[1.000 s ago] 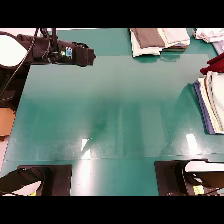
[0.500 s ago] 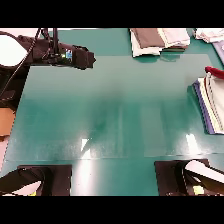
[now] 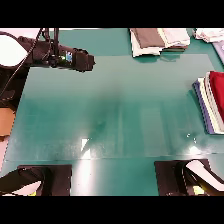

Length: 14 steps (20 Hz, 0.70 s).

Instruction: Fold the shirts.

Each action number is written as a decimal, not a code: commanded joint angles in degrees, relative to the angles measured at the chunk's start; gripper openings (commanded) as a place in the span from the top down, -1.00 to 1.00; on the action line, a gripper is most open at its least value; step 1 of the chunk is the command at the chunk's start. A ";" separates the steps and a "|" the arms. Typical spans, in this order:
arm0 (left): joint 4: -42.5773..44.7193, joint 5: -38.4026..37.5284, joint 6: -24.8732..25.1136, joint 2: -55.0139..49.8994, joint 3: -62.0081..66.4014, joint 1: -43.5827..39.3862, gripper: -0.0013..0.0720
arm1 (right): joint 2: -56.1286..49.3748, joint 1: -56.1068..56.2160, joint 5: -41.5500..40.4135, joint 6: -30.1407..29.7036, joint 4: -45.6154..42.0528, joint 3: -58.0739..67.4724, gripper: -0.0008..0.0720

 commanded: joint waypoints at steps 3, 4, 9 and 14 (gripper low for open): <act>0.02 -0.39 0.00 -0.02 -0.02 -0.02 0.90 | 1.31 -0.20 -0.52 -0.07 4.42 2.78 -0.46; 0.02 -0.26 0.00 -0.02 -0.02 -0.02 0.90 | 1.31 2.16 -1.29 -0.07 8.72 5.03 -0.46; 0.13 0.85 -0.02 0.00 0.00 -0.02 0.90 | 1.31 28.30 -2.82 -0.07 20.37 13.09 -0.45; 0.11 0.90 -0.04 0.00 0.00 -0.02 0.90 | 1.25 57.88 -10.29 -0.09 19.91 13.38 -0.41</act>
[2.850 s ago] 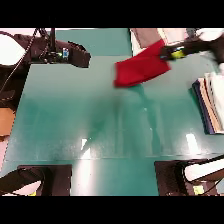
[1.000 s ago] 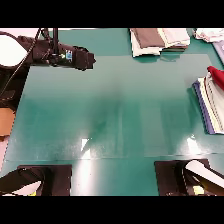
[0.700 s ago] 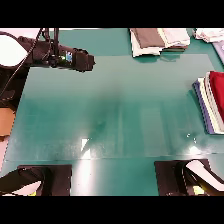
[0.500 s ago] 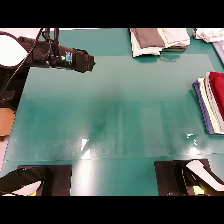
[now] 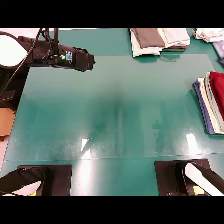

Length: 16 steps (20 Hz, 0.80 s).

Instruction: Fold the shirts.

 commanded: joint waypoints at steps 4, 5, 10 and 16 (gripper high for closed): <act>0.02 0.13 -0.04 0.00 0.00 -0.02 0.90 | -0.02 28.81 -10.01 -0.22 1.29 0.81 0.81; 0.02 0.13 -0.04 0.00 0.00 -0.02 0.90 | -0.02 30.84 -10.12 -0.39 1.29 0.81 0.93; 0.02 0.13 -0.04 0.00 0.00 -0.02 0.90 | -0.02 33.33 -9.46 -0.37 1.38 0.81 0.93; 0.02 0.13 -0.04 0.00 0.00 -0.02 0.90 | -0.02 33.31 -9.46 -0.37 1.38 0.81 0.93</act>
